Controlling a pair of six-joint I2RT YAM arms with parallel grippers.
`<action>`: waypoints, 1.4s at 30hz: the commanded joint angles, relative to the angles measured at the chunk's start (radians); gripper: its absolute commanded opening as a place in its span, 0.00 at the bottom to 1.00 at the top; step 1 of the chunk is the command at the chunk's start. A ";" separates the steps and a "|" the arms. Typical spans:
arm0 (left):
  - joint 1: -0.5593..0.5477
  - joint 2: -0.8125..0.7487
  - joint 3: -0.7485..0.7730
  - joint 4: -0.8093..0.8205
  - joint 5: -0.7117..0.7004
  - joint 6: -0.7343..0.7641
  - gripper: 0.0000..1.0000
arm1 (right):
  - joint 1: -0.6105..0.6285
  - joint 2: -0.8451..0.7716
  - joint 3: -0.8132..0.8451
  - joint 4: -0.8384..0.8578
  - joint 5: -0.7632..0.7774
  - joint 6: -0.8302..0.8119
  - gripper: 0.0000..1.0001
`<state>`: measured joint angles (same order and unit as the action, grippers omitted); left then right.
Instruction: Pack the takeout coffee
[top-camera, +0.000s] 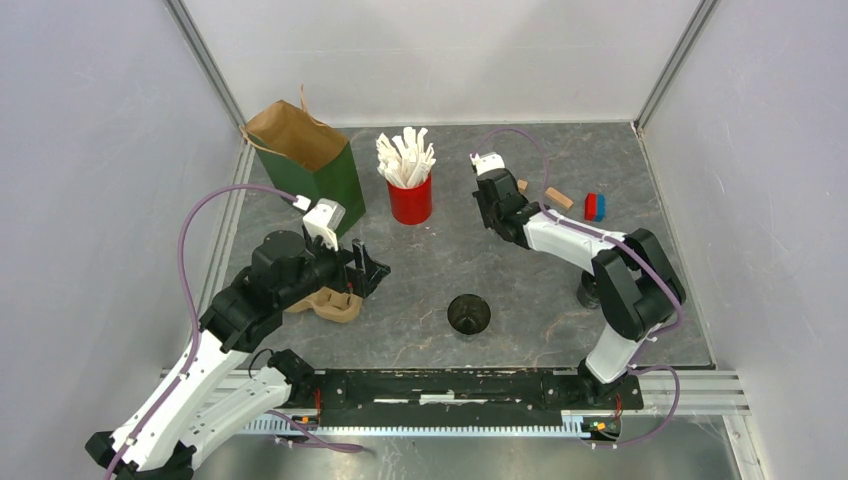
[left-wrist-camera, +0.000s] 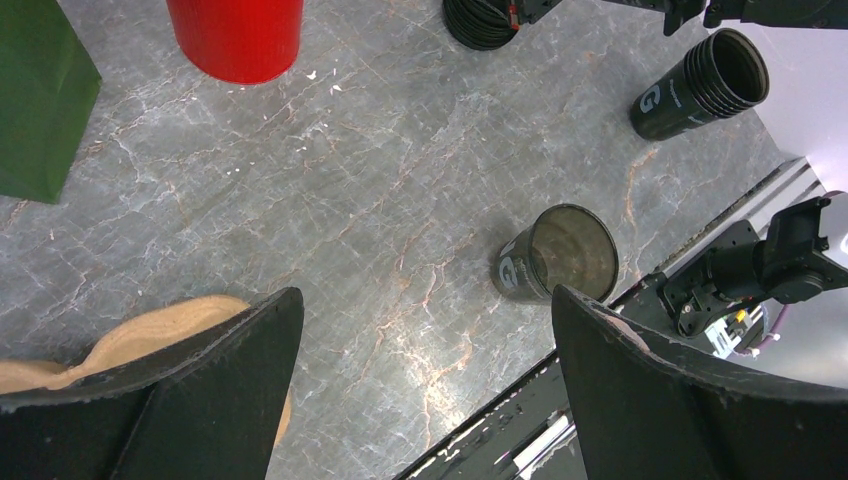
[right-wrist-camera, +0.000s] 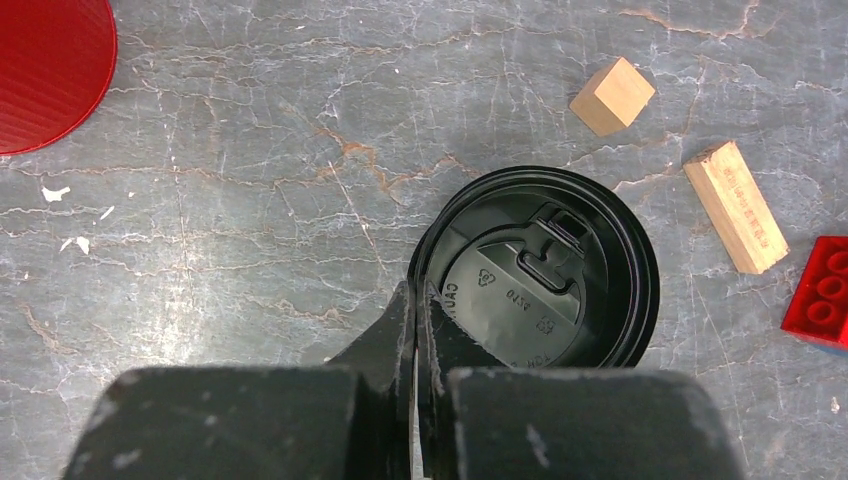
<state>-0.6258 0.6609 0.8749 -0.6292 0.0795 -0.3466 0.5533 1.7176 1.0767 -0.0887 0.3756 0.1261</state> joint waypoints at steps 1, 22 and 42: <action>-0.003 -0.003 -0.008 0.033 -0.010 0.041 1.00 | -0.013 -0.035 0.005 0.028 -0.028 -0.004 0.00; -0.003 -0.075 -0.066 0.175 0.020 0.109 0.99 | -0.014 -0.390 -0.104 -0.119 -0.320 0.030 0.00; -0.040 -0.029 -0.317 0.886 0.449 0.261 1.00 | 0.232 -1.000 -0.603 0.483 -0.741 0.619 0.00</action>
<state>-0.6338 0.6300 0.5770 0.0494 0.4633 -0.1772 0.7532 0.7601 0.4953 0.1993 -0.3332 0.6258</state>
